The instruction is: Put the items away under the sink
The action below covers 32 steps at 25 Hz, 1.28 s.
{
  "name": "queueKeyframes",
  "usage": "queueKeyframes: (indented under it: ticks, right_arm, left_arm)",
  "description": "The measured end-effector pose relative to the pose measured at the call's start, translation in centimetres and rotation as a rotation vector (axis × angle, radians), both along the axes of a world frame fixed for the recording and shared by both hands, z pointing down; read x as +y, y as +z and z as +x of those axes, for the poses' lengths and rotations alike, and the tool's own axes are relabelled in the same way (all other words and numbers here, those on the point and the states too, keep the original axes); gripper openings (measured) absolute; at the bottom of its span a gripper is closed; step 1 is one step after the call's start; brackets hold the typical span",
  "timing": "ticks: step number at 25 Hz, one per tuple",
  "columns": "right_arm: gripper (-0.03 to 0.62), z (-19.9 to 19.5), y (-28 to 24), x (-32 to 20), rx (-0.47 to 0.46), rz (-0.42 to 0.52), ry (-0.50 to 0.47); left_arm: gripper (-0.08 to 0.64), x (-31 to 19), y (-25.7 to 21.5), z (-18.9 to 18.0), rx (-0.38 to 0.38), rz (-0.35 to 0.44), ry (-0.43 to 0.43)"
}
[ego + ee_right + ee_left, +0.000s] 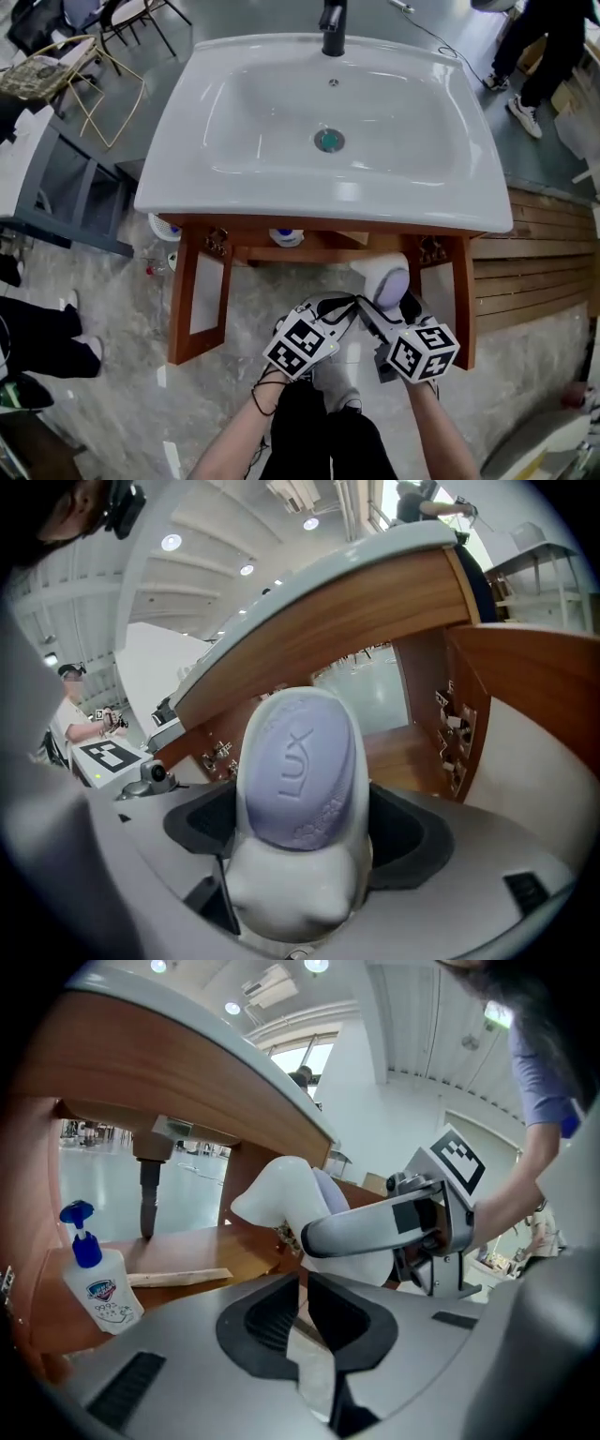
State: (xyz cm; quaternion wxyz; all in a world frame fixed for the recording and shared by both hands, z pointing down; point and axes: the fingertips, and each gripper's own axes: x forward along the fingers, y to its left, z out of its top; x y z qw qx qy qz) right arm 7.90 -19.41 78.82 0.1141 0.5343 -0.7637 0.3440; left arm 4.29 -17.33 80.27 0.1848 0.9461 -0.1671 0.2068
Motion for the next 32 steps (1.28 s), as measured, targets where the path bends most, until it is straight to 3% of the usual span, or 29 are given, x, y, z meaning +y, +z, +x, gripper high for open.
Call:
queueKeyframes:
  ticks: [8, 13, 19, 29, 32]
  right_arm:
    - [0.433, 1.6, 4.4, -3.6, -0.019, 0.023, 0.062]
    - [0.433, 2.6, 7.8, -6.7, -0.036, 0.023, 0.094]
    - [0.433, 3.8, 10.0, -10.8, 0.113, 0.039, 0.103]
    - [0.433, 5.9, 13.8, -14.6, 0.485, 0.019, -0.049]
    - [0.433, 6.1, 14.5, -15.2, 0.554, 0.023, -0.103]
  left_arm:
    - [0.034, -2.9, 3.9, 0.8, 0.031, 0.067, -0.044]
    - [0.034, -3.7, 6.4, -0.9, 0.039, 0.088, -0.106]
    - [0.034, -1.6, 7.2, -4.3, 0.057, 0.089, -0.158]
    - [0.034, 1.4, 6.2, -7.0, 0.025, 0.165, -0.104]
    - [0.034, 1.9, 6.2, -8.1, 0.02, 0.17, -0.113]
